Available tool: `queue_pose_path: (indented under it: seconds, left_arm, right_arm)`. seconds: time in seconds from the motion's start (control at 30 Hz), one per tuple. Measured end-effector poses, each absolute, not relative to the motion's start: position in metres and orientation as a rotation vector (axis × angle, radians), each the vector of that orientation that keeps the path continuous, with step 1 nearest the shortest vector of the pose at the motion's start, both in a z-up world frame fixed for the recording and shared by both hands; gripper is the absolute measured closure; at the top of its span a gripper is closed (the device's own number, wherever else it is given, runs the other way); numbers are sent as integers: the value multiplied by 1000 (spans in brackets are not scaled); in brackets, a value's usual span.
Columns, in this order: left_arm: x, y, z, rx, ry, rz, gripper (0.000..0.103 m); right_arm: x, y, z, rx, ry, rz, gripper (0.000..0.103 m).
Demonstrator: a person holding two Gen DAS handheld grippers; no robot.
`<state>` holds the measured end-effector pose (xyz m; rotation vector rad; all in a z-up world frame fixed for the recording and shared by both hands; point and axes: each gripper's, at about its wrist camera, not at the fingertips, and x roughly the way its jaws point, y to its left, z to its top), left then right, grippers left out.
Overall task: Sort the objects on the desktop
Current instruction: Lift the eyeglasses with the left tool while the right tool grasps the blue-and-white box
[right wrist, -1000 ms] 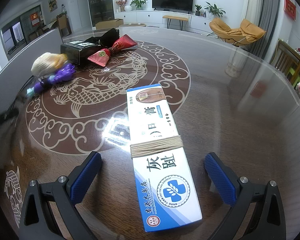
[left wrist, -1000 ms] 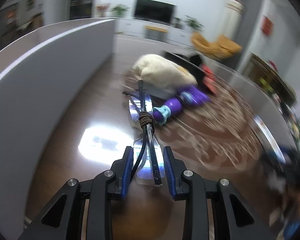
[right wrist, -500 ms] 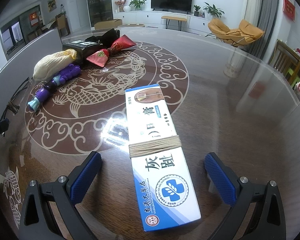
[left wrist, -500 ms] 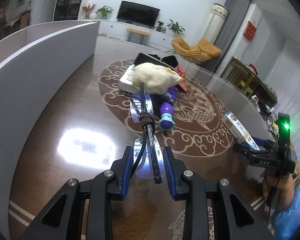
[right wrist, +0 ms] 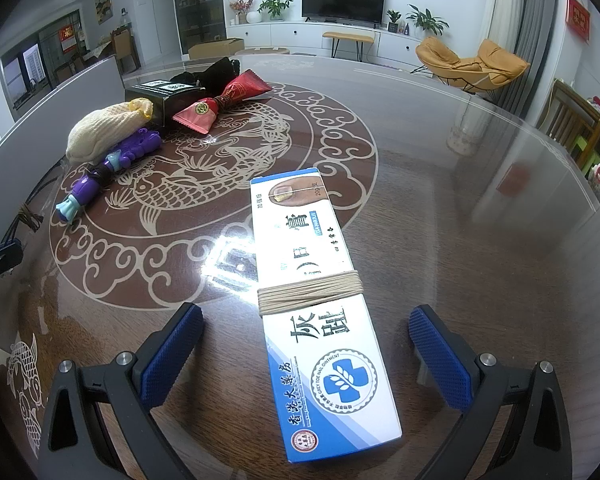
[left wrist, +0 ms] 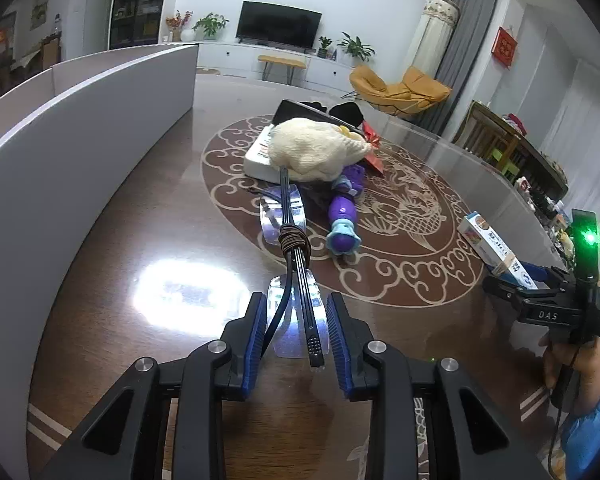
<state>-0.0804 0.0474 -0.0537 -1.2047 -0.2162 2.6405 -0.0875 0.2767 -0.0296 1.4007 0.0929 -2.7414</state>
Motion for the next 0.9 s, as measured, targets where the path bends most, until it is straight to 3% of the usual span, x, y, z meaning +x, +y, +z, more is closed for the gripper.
queue_pose_path:
  seconds: [0.07, 0.13, 0.37, 0.5, 0.67, 0.77, 0.8, 0.83, 0.9]
  left_arm:
    - [-81, 40, -53, -1222, -255, 2654, 59]
    - [-79, 26, -50, -1211, -352, 2678, 31]
    - [-66, -32, -47, -1113, -773, 2672, 29]
    - [-72, -15, -47, -1124, -676, 2645, 29]
    - [-102, 29, -54, -1252, -359, 2635, 29]
    - [-118, 50, -59, -1314, -132, 2658, 45]
    - [-121, 54, -59, -1315, -68, 2667, 65]
    - [-124, 57, -59, -1321, -42, 2645, 92]
    - [-128, 55, -58, -1350, -73, 2604, 93]
  right_arm:
    - [-88, 277, -30, 1401, 93, -2741, 0]
    - [-88, 277, -30, 1401, 93, -2742, 0]
    - [-89, 277, -30, 1403, 86, -2743, 0]
    - [-89, 277, -30, 1403, 84, -2742, 0]
    - [-88, 277, -30, 1399, 79, -2739, 0]
    - [-89, 277, -30, 1404, 87, -2751, 0]
    - [-88, 278, -30, 1398, 86, -2756, 0]
    - [-89, 279, -29, 1382, 58, -2713, 0]
    - [-94, 279, -27, 1397, 62, -2632, 0]
